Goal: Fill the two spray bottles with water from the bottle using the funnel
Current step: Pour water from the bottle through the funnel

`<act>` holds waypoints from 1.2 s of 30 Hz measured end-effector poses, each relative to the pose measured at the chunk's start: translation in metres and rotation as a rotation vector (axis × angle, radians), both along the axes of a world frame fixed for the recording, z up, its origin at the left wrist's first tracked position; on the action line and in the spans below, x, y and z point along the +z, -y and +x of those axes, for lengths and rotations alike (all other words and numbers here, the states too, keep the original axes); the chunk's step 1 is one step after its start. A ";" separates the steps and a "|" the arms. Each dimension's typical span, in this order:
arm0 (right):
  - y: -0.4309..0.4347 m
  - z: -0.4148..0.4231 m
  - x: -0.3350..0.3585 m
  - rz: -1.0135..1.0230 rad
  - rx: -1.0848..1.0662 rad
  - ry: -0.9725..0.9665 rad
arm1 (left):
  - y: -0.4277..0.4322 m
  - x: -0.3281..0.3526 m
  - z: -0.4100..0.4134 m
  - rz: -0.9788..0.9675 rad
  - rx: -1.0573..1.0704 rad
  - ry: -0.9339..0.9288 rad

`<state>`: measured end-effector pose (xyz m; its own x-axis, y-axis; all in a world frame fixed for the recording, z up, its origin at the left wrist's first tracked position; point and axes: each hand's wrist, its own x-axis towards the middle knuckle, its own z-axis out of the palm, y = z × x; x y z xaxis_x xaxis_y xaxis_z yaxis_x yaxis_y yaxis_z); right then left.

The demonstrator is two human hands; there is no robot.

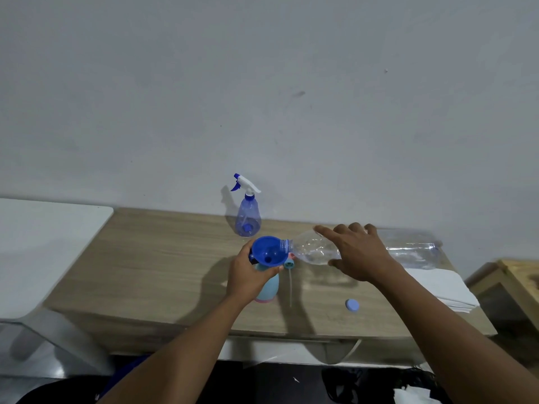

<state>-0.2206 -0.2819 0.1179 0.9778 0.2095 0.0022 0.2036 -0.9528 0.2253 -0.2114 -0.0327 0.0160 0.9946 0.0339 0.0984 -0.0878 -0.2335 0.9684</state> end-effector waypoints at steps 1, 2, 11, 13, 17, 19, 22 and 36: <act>0.000 0.000 0.000 -0.004 0.000 0.004 | 0.000 0.000 0.000 0.004 -0.002 0.002; 0.000 0.001 0.000 -0.009 0.001 0.007 | 0.000 0.000 0.000 0.005 -0.002 0.003; 0.001 0.002 0.001 -0.059 0.005 0.050 | 0.000 0.002 0.000 0.010 -0.003 -0.014; 0.000 0.002 0.002 -0.068 0.009 0.060 | 0.000 0.002 -0.001 0.013 -0.004 -0.016; 0.000 0.003 0.003 -0.062 0.012 0.076 | 0.000 0.000 0.000 0.015 -0.003 -0.020; 0.000 0.003 0.002 -0.035 0.011 0.075 | 0.000 0.000 0.001 0.010 -0.003 -0.028; 0.005 0.002 -0.001 0.037 -0.004 0.040 | 0.000 -0.002 0.002 0.010 -0.001 -0.027; 0.024 -0.008 -0.038 1.040 -0.226 0.168 | 0.000 -0.012 0.005 -0.009 0.006 -0.026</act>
